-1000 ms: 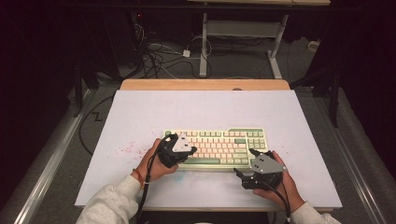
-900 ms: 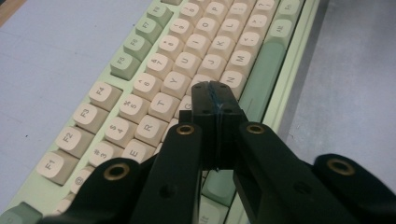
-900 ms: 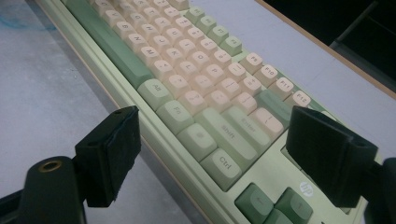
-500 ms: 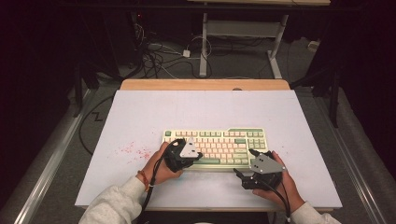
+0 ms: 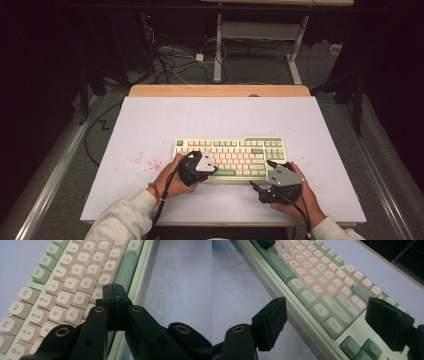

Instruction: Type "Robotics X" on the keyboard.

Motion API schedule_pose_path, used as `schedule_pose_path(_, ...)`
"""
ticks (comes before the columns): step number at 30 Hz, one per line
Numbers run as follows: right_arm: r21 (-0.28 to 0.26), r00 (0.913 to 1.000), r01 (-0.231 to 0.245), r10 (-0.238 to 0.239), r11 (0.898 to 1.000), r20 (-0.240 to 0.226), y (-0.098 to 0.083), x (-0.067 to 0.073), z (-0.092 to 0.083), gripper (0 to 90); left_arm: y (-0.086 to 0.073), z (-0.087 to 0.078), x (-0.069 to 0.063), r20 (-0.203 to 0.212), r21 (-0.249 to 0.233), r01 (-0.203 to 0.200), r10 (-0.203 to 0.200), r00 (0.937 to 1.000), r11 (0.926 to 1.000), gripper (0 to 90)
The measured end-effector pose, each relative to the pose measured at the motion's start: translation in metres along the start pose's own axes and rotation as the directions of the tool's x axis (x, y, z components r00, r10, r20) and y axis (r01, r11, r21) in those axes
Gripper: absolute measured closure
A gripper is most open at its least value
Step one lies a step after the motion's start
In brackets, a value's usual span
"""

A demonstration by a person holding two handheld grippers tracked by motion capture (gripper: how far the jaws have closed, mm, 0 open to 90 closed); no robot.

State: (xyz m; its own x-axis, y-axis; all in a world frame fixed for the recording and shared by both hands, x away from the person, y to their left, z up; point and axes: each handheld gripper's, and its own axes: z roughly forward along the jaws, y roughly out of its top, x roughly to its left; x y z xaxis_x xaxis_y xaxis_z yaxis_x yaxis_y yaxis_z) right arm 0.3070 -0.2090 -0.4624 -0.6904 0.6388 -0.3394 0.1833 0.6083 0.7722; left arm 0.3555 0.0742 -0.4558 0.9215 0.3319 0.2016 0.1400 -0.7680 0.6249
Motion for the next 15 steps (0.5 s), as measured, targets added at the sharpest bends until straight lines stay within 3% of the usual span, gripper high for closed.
schedule_pose_path(10,0.001,1.0000,0.003,-0.003,1.000,-0.001,0.0002,0.0004,-0.0002,18.1,0.0006,0.0005,-0.0007,0.002,0.006,-0.007,0.007,1.0000,1.0000,87.7)
schedule_pose_path(15,0.006,1.0000,0.006,-0.006,1.000,-0.002,0.0002,0.0005,0.0001,18.1,0.0021,0.0014,-0.0028,-0.001,0.035,-0.024,0.024,0.9997,0.9991,87.6)
